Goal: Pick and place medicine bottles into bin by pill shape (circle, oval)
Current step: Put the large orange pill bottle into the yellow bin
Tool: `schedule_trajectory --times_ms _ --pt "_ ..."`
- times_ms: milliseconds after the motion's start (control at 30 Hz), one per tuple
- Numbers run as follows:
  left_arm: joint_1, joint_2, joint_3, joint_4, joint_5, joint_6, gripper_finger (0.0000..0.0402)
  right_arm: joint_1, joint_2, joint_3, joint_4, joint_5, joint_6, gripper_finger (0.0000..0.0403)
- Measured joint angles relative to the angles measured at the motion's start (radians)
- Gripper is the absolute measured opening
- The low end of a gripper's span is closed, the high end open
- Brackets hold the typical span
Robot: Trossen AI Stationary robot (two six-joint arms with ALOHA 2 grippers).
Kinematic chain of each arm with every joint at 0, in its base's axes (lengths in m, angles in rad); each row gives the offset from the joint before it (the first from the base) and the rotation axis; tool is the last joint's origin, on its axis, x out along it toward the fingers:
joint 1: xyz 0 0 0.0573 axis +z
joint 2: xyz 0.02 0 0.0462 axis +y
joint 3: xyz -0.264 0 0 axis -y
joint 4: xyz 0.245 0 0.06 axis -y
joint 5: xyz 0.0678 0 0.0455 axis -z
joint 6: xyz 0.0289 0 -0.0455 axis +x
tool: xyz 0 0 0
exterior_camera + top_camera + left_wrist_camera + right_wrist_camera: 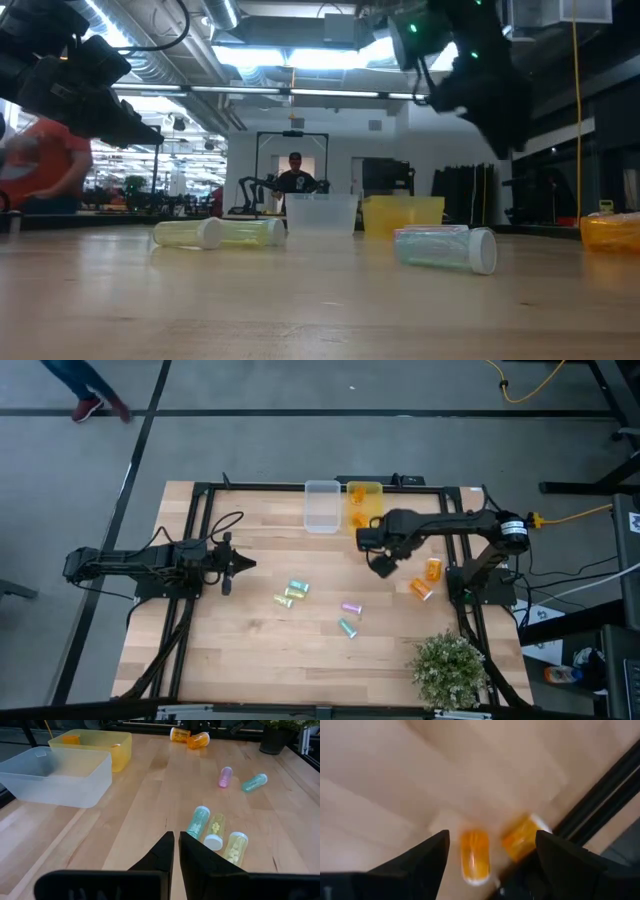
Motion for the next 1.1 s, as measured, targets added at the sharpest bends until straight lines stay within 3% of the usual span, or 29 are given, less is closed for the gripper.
schedule_trajectory --times_ms 200,567,833,1100 --pt "0.0 0.0 0.0 0.0 0.0 0.0 0.0023 0.039 0.0 -0.128 -0.001 -0.183 -0.002 0.0298" --pt "0.0 0.0 0.0 0.0 0.0 0.0 0.0023 0.118 0.0 -0.289 0.059 -0.307 0.1 0.0298" --pt "0.0 0.0 0.0 0.0 0.0 0.0 0.0023 0.148 0.0 -0.362 0.245 -0.277 0.092 0.0298" --pt "0.0 0.0 0.0 0.0 0.0 0.0 0.0023 0.173 0.002 -0.422 0.289 -0.214 0.196 0.0299"
